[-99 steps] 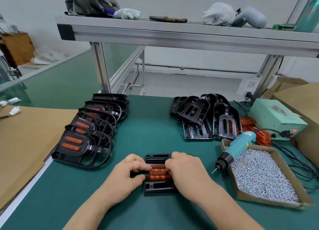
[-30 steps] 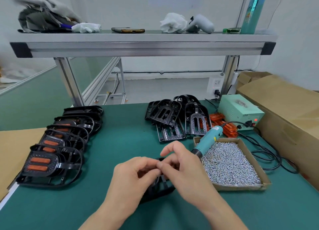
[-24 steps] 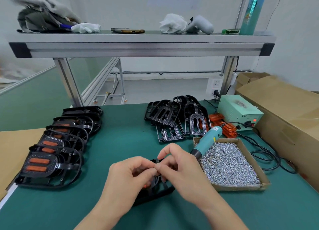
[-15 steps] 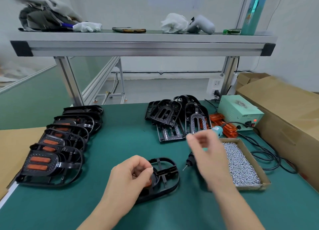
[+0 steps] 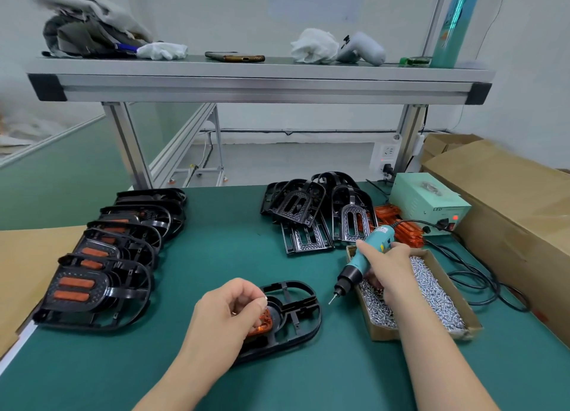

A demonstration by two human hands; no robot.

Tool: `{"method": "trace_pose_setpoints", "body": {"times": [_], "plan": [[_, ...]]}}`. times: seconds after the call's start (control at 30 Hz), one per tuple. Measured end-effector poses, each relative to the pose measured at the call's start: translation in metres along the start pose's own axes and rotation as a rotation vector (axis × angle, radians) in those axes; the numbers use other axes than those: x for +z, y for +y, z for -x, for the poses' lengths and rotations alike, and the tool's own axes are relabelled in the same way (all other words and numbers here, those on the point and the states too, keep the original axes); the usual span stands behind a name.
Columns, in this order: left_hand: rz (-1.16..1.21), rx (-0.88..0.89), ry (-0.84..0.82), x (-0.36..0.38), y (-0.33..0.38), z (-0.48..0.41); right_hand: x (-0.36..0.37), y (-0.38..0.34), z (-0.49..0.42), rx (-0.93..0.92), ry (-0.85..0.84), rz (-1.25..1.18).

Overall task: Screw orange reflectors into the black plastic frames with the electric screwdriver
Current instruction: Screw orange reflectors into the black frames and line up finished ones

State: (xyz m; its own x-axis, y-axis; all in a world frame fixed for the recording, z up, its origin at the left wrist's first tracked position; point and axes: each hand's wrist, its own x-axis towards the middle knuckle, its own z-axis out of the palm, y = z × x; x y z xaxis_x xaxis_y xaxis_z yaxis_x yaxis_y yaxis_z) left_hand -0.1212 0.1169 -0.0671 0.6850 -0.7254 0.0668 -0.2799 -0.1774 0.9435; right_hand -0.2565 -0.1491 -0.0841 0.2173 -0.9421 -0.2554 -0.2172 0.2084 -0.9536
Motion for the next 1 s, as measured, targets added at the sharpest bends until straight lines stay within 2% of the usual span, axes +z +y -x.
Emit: {"method": "trace_pose_setpoints", "body": {"times": [0.13, 0.23, 0.3, 0.43, 0.53, 0.7, 1.0], "plan": [[0.013, -0.025, 0.009, -0.001, -0.002, 0.000, 0.004, -0.010, 0.011, 0.045, 0.018, -0.219], [0.023, -0.040, 0.018, -0.003, -0.003, -0.002, 0.010, -0.021, 0.031, -0.063, 0.039, -0.397], [0.054, -0.053, 0.016, -0.002, -0.003, -0.003, 0.017, -0.035, 0.049, -0.103, -0.006, -0.520], [0.147, -0.083, -0.008, 0.005, 0.000, -0.002, 0.033, -0.057, 0.077, 0.052, -0.175, -0.920], [0.265, -0.115, -0.036, 0.006, 0.001, 0.002, 0.041, -0.063, 0.090, 0.055, -0.240, -0.989], [0.382, -0.142, -0.044, 0.000, 0.001, 0.007, 0.052, -0.070, 0.100, -0.036, -0.146, -1.089], [0.439, -0.145, -0.044, 0.000, 0.005, 0.006, 0.065, -0.071, 0.107, -0.093, -0.085, -1.042]]}}
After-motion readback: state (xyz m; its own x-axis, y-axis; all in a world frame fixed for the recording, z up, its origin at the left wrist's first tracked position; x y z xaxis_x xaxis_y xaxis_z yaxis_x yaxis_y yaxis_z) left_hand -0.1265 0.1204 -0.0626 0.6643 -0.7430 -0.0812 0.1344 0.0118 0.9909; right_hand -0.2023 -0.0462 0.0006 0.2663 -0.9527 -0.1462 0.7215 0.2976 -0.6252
